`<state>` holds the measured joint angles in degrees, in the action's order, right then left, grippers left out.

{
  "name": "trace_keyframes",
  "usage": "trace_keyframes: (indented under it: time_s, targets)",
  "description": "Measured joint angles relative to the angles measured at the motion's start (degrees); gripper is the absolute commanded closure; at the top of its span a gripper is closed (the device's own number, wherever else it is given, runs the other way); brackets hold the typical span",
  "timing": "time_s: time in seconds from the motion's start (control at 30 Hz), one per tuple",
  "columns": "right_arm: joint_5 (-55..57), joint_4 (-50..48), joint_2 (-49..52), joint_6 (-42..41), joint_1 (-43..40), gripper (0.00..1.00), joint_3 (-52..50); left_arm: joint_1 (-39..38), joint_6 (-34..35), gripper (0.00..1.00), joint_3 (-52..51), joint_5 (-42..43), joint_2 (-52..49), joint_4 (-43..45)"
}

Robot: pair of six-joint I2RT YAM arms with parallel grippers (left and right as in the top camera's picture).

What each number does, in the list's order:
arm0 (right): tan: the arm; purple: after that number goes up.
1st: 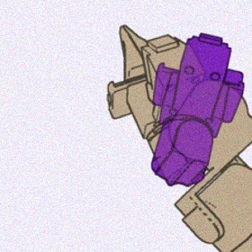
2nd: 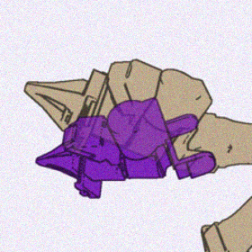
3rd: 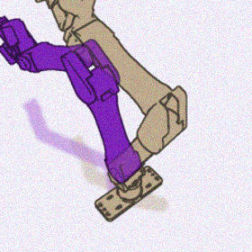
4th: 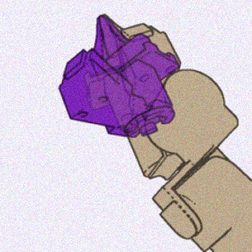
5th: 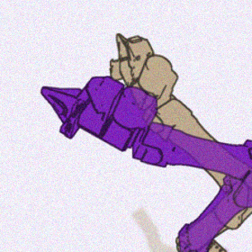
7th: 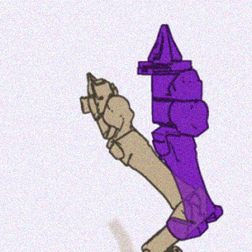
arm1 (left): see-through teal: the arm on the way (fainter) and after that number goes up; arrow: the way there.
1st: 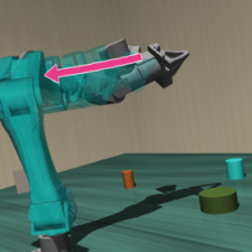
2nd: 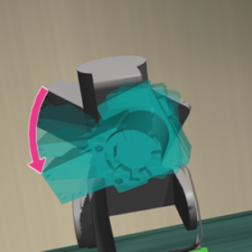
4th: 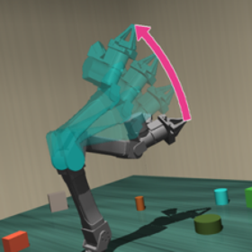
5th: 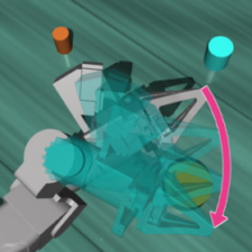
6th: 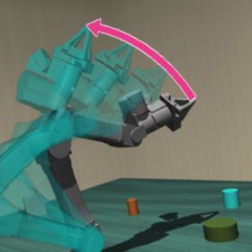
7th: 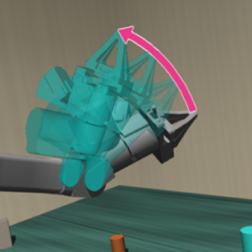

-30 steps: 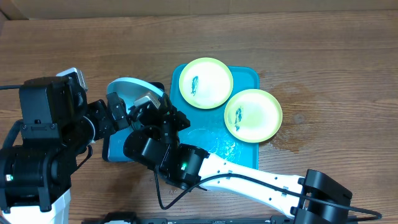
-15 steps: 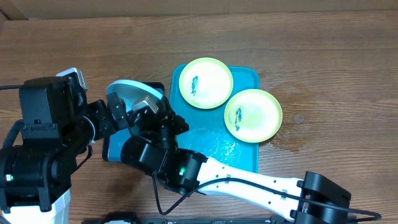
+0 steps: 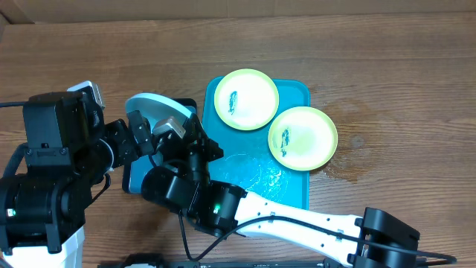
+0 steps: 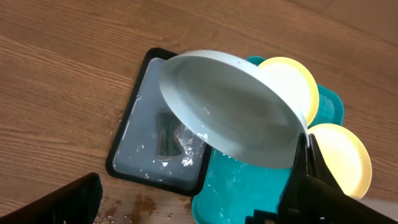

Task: Clean dirty plates on tray and stack at the side
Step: 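Lift the white plate with the right gripper and tilt it, then carry the white plate right and set it on the table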

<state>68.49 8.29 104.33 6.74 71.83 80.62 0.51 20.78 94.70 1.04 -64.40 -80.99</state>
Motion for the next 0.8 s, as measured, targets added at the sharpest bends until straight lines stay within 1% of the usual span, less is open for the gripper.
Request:
trace_keyframes:
  time_s: [0.27, 0.33, 0.4, 0.47, 0.53, 0.6, 0.63, 0.7, 0.73, 0.8]
  targets:
    - [0.8, 0.0, 0.0, 1.6, 0.9, 0.96, 0.0, 0.0, 0.0, 0.0, 0.0, -0.1, 0.0, 0.1]
    - [0.7, 1.4, 0.0, 0.2, 0.8, 0.96, 0.0, 0.0, 0.0, 0.0, 0.0, -0.1, 0.0, 0.1]
    - [-1.0, 5.5, 0.0, -3.1, 0.4, 0.96, 0.1, 0.0, 0.0, 0.0, 0.0, -0.1, 0.0, 0.1]
    - [-6.9, 12.2, 0.0, -8.5, -1.0, 0.96, 0.3, 0.0, 0.0, 0.0, 0.0, -0.1, 0.0, 0.2]
    - [-13.5, 16.7, 0.0, -13.8, -3.1, 0.96, 0.3, 0.0, 0.0, 0.0, 0.0, -0.1, 0.0, 0.2]
    - [-23.1, 20.2, 0.0, -21.0, -6.8, 0.96, 0.3, 0.0, 0.0, 0.0, 0.0, -0.1, 0.0, 0.2]
    - [-26.6, 21.0, 0.0, -23.3, -8.3, 0.96, 0.3, 0.0, 0.0, 0.0, 0.0, -0.1, 0.0, 0.2]
    - [-37.2, 22.0, -0.5, -28.9, -13.2, 0.96, 0.3, 0.0, 0.0, 0.0, 0.0, -0.1, 0.0, 0.2]
    - [-39.0, 22.0, -0.7, -29.7, -14.1, 0.96, 0.3, 0.0, 0.0, 0.0, 0.0, -0.1, 0.0, 0.2]
    - [-53.8, 23.0, -3.7, -33.3, -21.3, 0.96, 0.3, 0.0, 0.0, 0.0, 0.0, -0.1, 0.0, 0.2]
